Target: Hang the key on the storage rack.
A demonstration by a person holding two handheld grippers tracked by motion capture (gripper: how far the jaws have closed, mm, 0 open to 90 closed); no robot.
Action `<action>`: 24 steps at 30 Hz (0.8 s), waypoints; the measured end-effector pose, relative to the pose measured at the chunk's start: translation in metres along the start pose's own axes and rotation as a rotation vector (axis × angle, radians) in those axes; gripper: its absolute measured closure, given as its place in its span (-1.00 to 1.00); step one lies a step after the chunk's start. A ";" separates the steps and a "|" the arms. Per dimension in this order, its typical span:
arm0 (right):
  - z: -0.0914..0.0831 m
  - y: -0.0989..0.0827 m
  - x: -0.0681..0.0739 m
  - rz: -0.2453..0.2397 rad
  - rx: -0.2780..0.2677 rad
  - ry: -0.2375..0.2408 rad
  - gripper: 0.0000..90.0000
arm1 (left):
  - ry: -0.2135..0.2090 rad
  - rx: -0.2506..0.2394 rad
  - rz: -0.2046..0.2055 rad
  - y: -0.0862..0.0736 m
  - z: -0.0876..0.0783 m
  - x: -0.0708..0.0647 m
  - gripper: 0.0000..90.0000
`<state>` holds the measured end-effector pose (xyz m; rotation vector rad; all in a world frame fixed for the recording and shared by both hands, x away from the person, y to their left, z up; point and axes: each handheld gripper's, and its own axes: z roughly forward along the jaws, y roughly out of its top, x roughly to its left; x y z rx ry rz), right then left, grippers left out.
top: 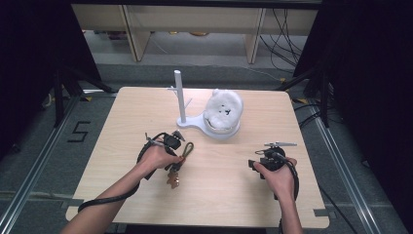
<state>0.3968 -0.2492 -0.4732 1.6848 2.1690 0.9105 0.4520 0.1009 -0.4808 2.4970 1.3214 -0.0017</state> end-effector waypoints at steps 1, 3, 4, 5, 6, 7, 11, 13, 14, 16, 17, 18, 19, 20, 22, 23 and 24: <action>0.001 0.000 -0.002 -0.015 0.003 -0.007 0.03 | 0.000 0.001 0.017 0.000 -0.001 0.001 0.61; 0.001 -0.001 -0.002 -0.010 0.003 -0.004 0.03 | -0.008 -0.018 0.004 -0.003 0.000 0.001 0.62; 0.001 -0.001 -0.002 -0.010 0.002 -0.005 0.03 | -0.005 -0.011 0.036 -0.003 -0.002 0.003 0.62; 0.000 0.000 -0.002 -0.012 0.005 -0.008 0.03 | -0.009 -0.018 0.045 -0.005 -0.002 0.004 0.63; 0.000 0.000 -0.002 -0.011 0.004 -0.007 0.03 | -0.013 -0.016 0.040 -0.006 -0.003 0.005 0.63; -0.001 0.000 -0.002 -0.011 0.002 -0.008 0.03 | -0.021 -0.020 0.047 -0.007 -0.003 0.006 0.63; -0.002 0.000 0.002 0.034 0.002 0.017 0.03 | -0.034 -0.076 0.036 -0.013 -0.009 0.007 0.63; -0.002 0.000 0.002 0.031 0.000 0.016 0.02 | -0.034 -0.108 0.059 -0.015 -0.012 0.008 0.64; -0.002 0.000 0.003 0.035 0.001 0.016 0.02 | -0.036 -0.121 0.062 -0.016 -0.013 0.009 0.64; 0.000 0.000 0.000 0.006 -0.015 0.012 0.02 | -0.035 -0.134 0.081 -0.019 -0.016 0.010 0.64; -0.002 0.000 0.000 0.004 -0.009 0.013 0.02 | -0.037 -0.142 0.080 -0.021 -0.017 0.010 0.64; -0.001 0.000 0.000 0.012 -0.018 0.014 0.02 | -0.041 -0.149 0.084 -0.022 -0.017 0.011 0.64; -0.001 0.000 -0.002 -0.017 -0.011 -0.013 0.02 | -0.042 -0.155 0.094 -0.024 -0.017 0.013 0.64; -0.002 0.000 -0.001 -0.002 -0.004 -0.014 0.02 | -0.033 -0.158 0.102 -0.025 -0.018 0.013 0.64; -0.003 0.000 -0.001 0.002 -0.003 -0.017 0.02 | -0.039 -0.175 0.113 -0.028 -0.019 0.015 0.64; -0.003 0.000 -0.001 0.003 -0.006 -0.014 0.02 | -0.044 -0.184 0.119 -0.029 -0.020 0.015 0.64; -0.003 0.000 -0.001 0.002 -0.006 -0.015 0.02 | -0.044 -0.196 0.127 -0.031 -0.021 0.016 0.64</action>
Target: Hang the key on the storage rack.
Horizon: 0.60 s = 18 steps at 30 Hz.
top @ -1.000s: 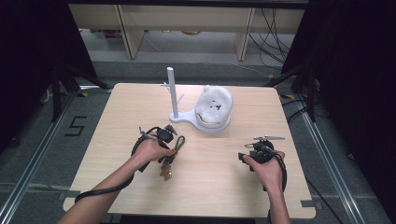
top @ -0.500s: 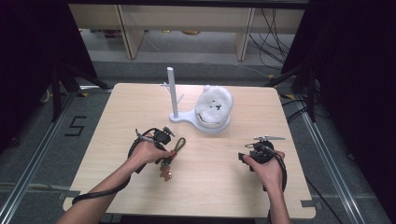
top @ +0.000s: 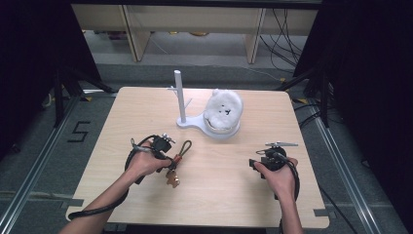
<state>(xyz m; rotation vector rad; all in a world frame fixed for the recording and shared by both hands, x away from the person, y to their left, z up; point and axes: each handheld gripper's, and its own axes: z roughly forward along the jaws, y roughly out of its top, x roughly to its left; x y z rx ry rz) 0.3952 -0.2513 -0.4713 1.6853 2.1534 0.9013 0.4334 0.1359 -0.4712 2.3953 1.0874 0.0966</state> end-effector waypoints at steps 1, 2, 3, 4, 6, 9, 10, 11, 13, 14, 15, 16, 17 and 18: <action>0.000 0.000 0.000 0.000 -0.001 0.000 0.02 | 0.000 -0.011 0.004 -0.001 -0.002 0.000 0.64; 0.000 0.000 0.000 0.000 -0.001 0.000 0.02 | 0.005 -0.024 0.015 -0.003 -0.004 0.001 0.64; 0.000 0.000 0.000 -0.001 -0.001 0.000 0.02 | 0.005 -0.033 0.016 -0.004 -0.006 0.001 0.64; 0.000 0.000 0.000 -0.001 -0.002 0.000 0.02 | 0.007 -0.041 0.025 -0.005 -0.007 0.002 0.64; 0.000 0.000 0.000 -0.003 0.000 -0.004 0.02 | 0.007 -0.053 0.035 -0.008 -0.011 0.004 0.64; 0.001 0.000 0.000 0.001 0.001 -0.001 0.02 | 0.010 -0.097 0.016 -0.013 -0.014 0.004 0.64; 0.001 0.000 0.001 0.003 -0.003 -0.005 0.02 | 0.012 -0.101 0.020 -0.015 -0.015 0.005 0.64; 0.000 0.000 0.001 0.005 -0.005 -0.004 0.02 | 0.015 -0.118 0.012 -0.016 -0.016 0.005 0.64; 0.000 0.000 0.002 0.006 -0.009 -0.005 0.02 | 0.015 -0.147 0.013 -0.020 -0.018 0.007 0.64; -0.001 0.000 0.002 0.004 -0.009 -0.006 0.02 | 0.013 -0.157 0.009 -0.022 -0.019 0.008 0.64; 0.000 0.001 0.001 0.001 -0.018 -0.003 0.02 | 0.009 -0.161 0.005 -0.023 -0.020 0.008 0.64; 0.000 0.001 0.002 0.013 -0.024 0.002 0.02 | 0.002 -0.174 0.007 -0.025 -0.020 0.009 0.64; 0.000 0.001 0.003 0.026 -0.031 0.017 0.02 | -0.002 -0.186 0.004 -0.027 -0.021 0.010 0.64; -0.001 0.001 0.002 0.019 -0.026 0.015 0.02 | 0.009 -0.191 0.004 -0.029 -0.021 0.011 0.64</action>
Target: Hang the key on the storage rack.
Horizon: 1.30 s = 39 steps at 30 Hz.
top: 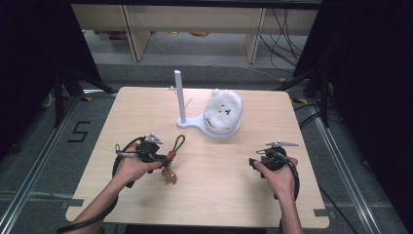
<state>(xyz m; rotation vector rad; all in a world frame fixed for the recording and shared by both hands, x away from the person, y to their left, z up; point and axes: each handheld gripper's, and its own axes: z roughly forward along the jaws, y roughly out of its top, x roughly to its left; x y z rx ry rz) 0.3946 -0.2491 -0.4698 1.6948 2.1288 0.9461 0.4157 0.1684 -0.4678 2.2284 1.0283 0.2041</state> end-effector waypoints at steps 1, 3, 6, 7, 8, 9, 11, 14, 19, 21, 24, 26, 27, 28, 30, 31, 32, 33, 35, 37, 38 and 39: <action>-0.001 0.001 0.002 0.034 0.005 0.005 0.02 | 0.001 -0.001 0.000 -0.001 -0.001 0.001 0.64; 0.001 0.000 0.000 0.002 -0.006 0.006 0.02 | 0.001 -0.016 -0.009 -0.004 0.000 0.002 0.64; 0.002 0.000 0.000 -0.005 -0.001 -0.012 0.02 | 0.006 -0.039 -0.010 -0.007 -0.003 0.003 0.64; 0.002 0.000 0.000 0.002 -0.003 -0.010 0.02 | 0.009 -0.058 -0.012 -0.007 -0.004 0.003 0.64; 0.003 0.000 0.000 -0.007 -0.017 -0.005 0.02 | 0.018 -0.078 -0.016 -0.007 -0.005 0.003 0.64; 0.002 0.000 0.000 -0.002 -0.018 0.011 0.02 | 0.027 -0.103 -0.018 -0.008 -0.007 0.004 0.64; 0.003 0.000 -0.001 -0.014 -0.017 -0.012 0.02 | 0.025 -0.126 -0.009 -0.008 -0.009 0.004 0.64; 0.002 0.000 0.000 -0.004 -0.021 0.013 0.02 | 0.028 -0.163 -0.009 -0.008 -0.011 0.003 0.64; -0.002 0.000 0.001 -0.001 -0.011 0.001 0.03 | 0.027 -0.216 -0.020 -0.009 -0.014 0.003 0.64; -0.003 0.000 0.004 0.040 -0.017 0.004 0.03 | 0.039 -0.234 -0.026 -0.010 -0.016 0.004 0.64; -0.002 0.000 0.004 0.032 -0.033 0.005 0.03 | 0.032 -0.258 -0.027 -0.012 -0.018 0.007 0.64; -0.002 0.000 0.004 0.032 -0.033 0.008 0.03 | 0.028 -0.268 -0.034 -0.013 -0.018 0.008 0.64; -0.002 0.000 0.004 0.035 -0.035 0.008 0.03 | 0.028 -0.278 -0.039 -0.013 -0.018 0.008 0.64; -0.001 0.000 0.004 0.038 -0.037 0.007 0.03 | 0.024 -0.295 -0.053 -0.013 -0.017 0.008 0.64; -0.003 0.000 0.005 0.052 -0.021 0.013 0.03 | 0.024 -0.307 -0.059 -0.013 -0.018 0.008 0.64; -0.003 0.001 0.002 0.020 -0.024 0.014 0.03 | 0.025 -0.315 -0.059 -0.013 -0.019 0.008 0.64; -0.003 0.001 0.002 0.018 -0.023 0.016 0.03 | 0.026 -0.326 -0.060 -0.012 -0.019 0.008 0.64; -0.002 0.001 0.000 0.007 -0.033 0.014 0.03 | 0.031 -0.337 -0.065 -0.012 -0.020 0.008 0.64; -0.002 0.001 0.001 0.013 -0.036 0.014 0.03 | 0.031 -0.344 -0.061 -0.012 -0.021 0.009 0.64; -0.001 0.001 0.002 0.025 -0.041 0.009 0.03 | 0.032 -0.356 -0.064 -0.011 -0.021 0.010 0.64; -0.002 0.001 0.002 0.019 -0.040 0.012 0.03 | 0.033 -0.363 -0.065 -0.011 -0.022 0.010 0.64; -0.002 0.001 0.002 0.018 -0.040 0.013 0.03 | 0.043 -0.373 -0.066 -0.010 -0.022 0.010 0.64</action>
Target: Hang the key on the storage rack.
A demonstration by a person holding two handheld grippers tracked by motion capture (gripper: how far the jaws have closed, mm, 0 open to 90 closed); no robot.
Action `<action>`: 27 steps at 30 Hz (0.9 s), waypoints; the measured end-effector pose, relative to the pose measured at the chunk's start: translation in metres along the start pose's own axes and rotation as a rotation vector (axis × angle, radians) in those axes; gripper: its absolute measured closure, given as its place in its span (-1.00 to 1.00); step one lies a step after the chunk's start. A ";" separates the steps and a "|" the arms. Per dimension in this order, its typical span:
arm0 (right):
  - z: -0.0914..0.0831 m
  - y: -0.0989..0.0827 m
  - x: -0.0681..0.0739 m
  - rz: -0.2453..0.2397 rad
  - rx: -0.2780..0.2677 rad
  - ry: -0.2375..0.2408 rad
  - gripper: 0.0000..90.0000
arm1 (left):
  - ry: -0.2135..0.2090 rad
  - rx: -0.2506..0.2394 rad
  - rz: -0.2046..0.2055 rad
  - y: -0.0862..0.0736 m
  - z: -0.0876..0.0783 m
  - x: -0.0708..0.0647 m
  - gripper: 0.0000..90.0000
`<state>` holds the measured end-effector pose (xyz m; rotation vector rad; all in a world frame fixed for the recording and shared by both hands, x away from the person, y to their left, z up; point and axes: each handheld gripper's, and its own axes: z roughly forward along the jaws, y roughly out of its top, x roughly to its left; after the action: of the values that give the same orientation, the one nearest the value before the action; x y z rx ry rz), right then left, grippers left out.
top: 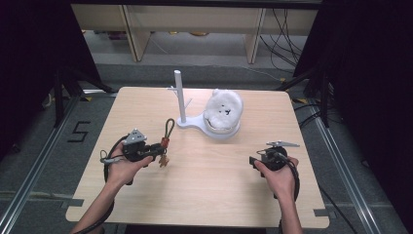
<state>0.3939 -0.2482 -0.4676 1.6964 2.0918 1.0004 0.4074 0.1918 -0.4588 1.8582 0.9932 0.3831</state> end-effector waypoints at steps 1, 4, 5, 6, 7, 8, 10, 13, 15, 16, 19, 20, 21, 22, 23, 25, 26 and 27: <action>0.000 0.000 0.000 -0.001 0.000 0.002 0.03 | 0.001 0.003 0.005 0.001 -0.001 0.001 0.64; 0.000 0.000 0.000 0.003 -0.002 -0.004 0.02 | 0.013 -0.030 -0.004 0.002 -0.002 0.002 0.64; 0.000 0.000 0.000 0.002 -0.005 0.001 0.02 | 0.019 -0.039 -0.008 0.003 -0.003 0.002 0.64; 0.000 0.000 0.000 0.006 -0.005 0.001 0.02 | 0.014 -0.053 -0.009 0.003 -0.002 0.003 0.64; -0.002 0.000 0.002 0.017 0.006 -0.009 0.02 | 0.019 -0.058 -0.011 0.003 -0.003 0.003 0.64; -0.002 0.000 0.002 0.018 0.009 -0.016 0.02 | 0.020 -0.071 -0.011 0.004 -0.002 0.004 0.64; -0.002 0.000 0.002 0.020 0.006 -0.018 0.02 | 0.013 -0.087 -0.023 0.005 -0.002 0.005 0.64; -0.001 0.000 0.001 0.003 -0.006 0.001 0.02 | 0.016 -0.100 -0.029 0.006 -0.001 0.006 0.64; 0.000 0.000 0.000 0.002 -0.006 -0.002 0.02 | 0.011 -0.115 -0.033 0.006 0.000 0.007 0.64; 0.000 0.000 0.000 0.002 -0.005 -0.003 0.02 | 0.008 -0.123 -0.036 0.007 0.000 0.008 0.64; 0.000 0.000 0.000 -0.006 -0.012 -0.003 0.02 | 0.009 -0.142 -0.039 0.008 0.000 0.009 0.64; 0.000 0.000 0.000 -0.006 -0.015 -0.003 0.02 | 0.010 -0.145 -0.039 0.008 0.000 0.009 0.64; 0.000 0.000 0.001 0.001 -0.011 -0.015 0.02 | 0.010 -0.148 -0.039 0.009 0.000 0.010 0.64; 0.000 0.000 0.001 0.000 -0.010 -0.020 0.02 | 0.009 -0.150 -0.040 0.009 0.000 0.010 0.64; 0.000 0.000 0.000 -0.003 -0.014 -0.016 0.02 | 0.009 -0.154 -0.040 0.010 0.000 0.011 0.64; 0.000 0.000 0.000 -0.007 -0.015 -0.012 0.02 | 0.009 -0.157 -0.044 0.011 0.000 0.011 0.64; 0.001 0.000 0.000 -0.006 -0.016 -0.004 0.02 | 0.009 -0.161 -0.044 0.012 0.000 0.012 0.64; 0.001 0.000 0.001 0.003 -0.007 -0.013 0.02 | 0.008 -0.168 -0.045 0.012 0.000 0.012 0.64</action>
<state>0.3940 -0.2473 -0.4682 1.6987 2.0753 0.9939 0.4207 0.1982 -0.4505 1.6823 0.9766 0.4340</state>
